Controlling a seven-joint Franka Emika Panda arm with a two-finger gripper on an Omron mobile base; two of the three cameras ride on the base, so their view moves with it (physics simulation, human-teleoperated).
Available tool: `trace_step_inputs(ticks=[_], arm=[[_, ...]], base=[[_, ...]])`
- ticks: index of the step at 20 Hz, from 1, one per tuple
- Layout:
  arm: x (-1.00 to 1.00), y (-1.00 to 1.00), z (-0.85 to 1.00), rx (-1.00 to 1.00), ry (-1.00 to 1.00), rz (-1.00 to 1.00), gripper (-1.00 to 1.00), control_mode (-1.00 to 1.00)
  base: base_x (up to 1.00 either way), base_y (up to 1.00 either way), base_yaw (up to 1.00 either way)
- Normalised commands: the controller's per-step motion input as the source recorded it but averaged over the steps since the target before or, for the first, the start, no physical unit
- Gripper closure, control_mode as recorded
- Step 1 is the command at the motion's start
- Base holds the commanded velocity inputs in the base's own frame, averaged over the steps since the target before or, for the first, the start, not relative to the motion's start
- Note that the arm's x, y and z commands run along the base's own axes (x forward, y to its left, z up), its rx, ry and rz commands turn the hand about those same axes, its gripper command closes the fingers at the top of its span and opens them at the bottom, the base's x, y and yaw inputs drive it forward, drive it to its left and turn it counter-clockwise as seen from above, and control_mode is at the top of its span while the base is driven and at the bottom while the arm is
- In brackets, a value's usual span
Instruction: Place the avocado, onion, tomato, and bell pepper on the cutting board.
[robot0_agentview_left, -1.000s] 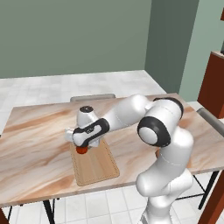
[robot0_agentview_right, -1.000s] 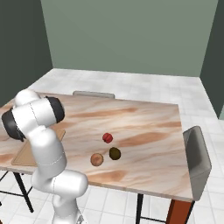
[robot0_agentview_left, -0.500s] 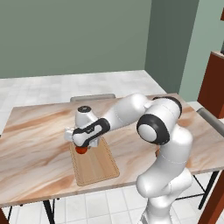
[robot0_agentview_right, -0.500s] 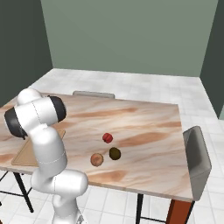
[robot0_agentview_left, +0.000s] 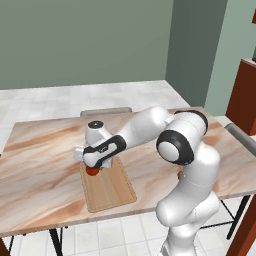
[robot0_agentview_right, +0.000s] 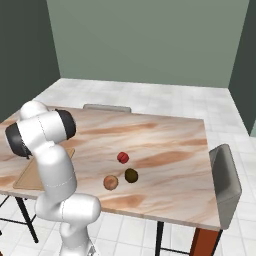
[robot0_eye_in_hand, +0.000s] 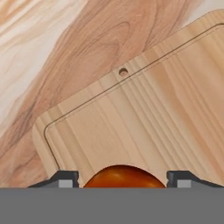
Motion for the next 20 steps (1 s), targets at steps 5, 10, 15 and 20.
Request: trace_step_inputs(ticks=[5, 10, 15, 20], arm=[[0.00, -0.09, 0.06, 0.00, -0.01, -0.01, -1.00, -1.00], [0.00, -0.16, 0.13, 0.00, 0.00, 0.00, -1.00, -1.00], [0.00, -0.20, 0.21, 0.00, 0.00, 0.00, -1.00, -1.00], [-0.04, -0.23, 0.32, 0.01, -0.01, 0.00, -1.00, -1.00]], base=[[0.00, 0.00, 0.00], [0.00, 0.00, 0.00], [0.00, 0.00, 0.00], [0.00, 0.00, 0.00]])
